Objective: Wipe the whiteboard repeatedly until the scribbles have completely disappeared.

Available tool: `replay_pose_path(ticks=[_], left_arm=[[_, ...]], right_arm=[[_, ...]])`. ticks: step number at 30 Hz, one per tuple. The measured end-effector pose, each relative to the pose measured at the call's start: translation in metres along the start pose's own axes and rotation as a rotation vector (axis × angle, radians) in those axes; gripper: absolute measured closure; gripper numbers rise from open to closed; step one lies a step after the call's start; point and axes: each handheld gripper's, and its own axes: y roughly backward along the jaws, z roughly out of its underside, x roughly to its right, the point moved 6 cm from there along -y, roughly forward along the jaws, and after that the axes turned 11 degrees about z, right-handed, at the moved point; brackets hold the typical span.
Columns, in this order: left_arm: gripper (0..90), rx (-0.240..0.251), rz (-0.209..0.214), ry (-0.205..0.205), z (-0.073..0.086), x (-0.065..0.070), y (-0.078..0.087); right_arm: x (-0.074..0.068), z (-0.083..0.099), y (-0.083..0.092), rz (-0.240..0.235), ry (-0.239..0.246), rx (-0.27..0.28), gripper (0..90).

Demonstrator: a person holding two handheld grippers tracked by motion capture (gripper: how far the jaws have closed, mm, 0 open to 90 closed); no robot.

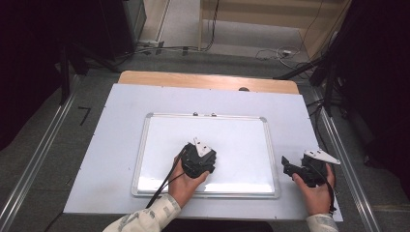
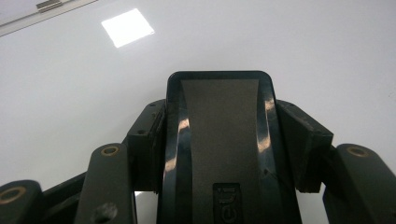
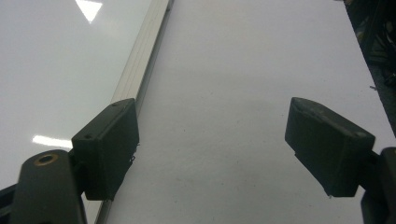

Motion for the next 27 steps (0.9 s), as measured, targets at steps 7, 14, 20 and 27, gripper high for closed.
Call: replay_pose_path(ticks=[7,14,20,27], left_arm=[[41.1,-0.002,-0.013,0.002,0.004,-0.008,0.006],[41.0,0.0,-0.025,0.011,0.009,-0.018,0.013],[41.0,-0.003,-0.035,0.016,0.013,-0.025,0.019],[41.0,-0.001,-0.049,0.029,0.018,-0.036,0.027]], right_arm=[[0.0,0.0,0.0,0.001,-0.001,0.0,16.1],[0.001,0.0,0.0,0.003,0.0,0.001,16.1],[0.001,0.0,0.0,0.003,0.002,0.002,16.1],[0.001,0.001,0.0,0.006,-0.001,-0.002,16.1]])
